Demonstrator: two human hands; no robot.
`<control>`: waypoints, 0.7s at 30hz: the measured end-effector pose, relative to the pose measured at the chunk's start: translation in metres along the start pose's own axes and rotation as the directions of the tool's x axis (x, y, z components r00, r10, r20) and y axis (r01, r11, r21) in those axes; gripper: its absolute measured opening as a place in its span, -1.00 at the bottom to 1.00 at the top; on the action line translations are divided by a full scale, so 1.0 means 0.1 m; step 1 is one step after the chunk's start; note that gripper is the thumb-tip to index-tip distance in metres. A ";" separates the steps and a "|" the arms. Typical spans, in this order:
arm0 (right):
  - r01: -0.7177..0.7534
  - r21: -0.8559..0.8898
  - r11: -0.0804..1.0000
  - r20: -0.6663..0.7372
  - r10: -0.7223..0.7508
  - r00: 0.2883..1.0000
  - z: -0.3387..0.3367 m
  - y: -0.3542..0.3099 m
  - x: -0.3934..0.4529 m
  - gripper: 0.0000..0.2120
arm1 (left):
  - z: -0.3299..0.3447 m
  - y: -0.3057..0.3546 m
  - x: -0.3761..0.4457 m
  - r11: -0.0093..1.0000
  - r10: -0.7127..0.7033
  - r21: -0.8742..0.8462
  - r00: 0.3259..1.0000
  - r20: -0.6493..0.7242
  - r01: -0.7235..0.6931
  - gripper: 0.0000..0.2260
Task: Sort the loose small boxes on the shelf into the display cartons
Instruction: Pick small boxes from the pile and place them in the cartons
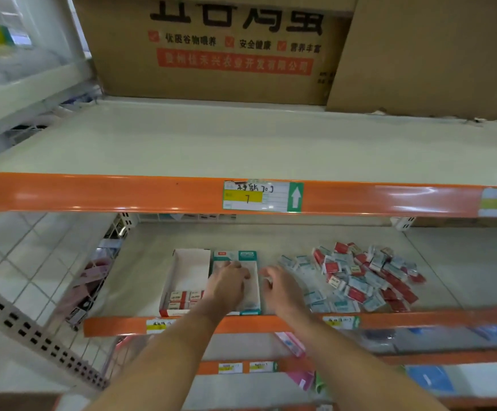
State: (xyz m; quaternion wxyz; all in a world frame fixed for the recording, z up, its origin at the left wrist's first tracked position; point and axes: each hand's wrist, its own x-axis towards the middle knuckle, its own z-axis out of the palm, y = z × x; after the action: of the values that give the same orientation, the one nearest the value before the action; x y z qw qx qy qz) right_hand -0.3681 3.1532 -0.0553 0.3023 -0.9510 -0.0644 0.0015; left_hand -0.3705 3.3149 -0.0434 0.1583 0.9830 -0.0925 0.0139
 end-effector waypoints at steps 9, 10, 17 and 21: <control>-0.145 -0.108 0.984 -0.089 0.136 0.987 -0.31 0.59 -0.22 -0.72 | 0.31 0.63 0.16 0.991 0.134 -0.018 0.989 0.062 -0.133 -0.71; -0.167 -0.110 0.980 -0.107 0.156 0.982 -0.35 0.66 -0.24 -0.72 | 0.35 0.69 0.17 0.989 0.150 -0.024 0.986 0.075 -0.149 -0.71; -0.158 -0.049 0.986 -0.075 0.154 0.985 -0.52 1.11 -0.37 -0.62 | 0.62 1.10 0.20 0.975 0.222 -0.034 0.960 0.171 -0.219 -0.74; -0.154 0.012 0.988 -0.030 0.155 0.988 -0.58 1.19 -0.39 -0.58 | 0.72 1.27 0.28 0.971 0.237 -0.064 0.953 0.187 -0.229 -0.66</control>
State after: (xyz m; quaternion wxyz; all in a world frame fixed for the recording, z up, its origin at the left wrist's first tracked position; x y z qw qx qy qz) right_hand -0.3902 3.0189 -0.0778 0.3066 -0.9517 0.0142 0.0104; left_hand -0.3667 3.1693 -0.0709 0.1662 0.9584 -0.2230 -0.0649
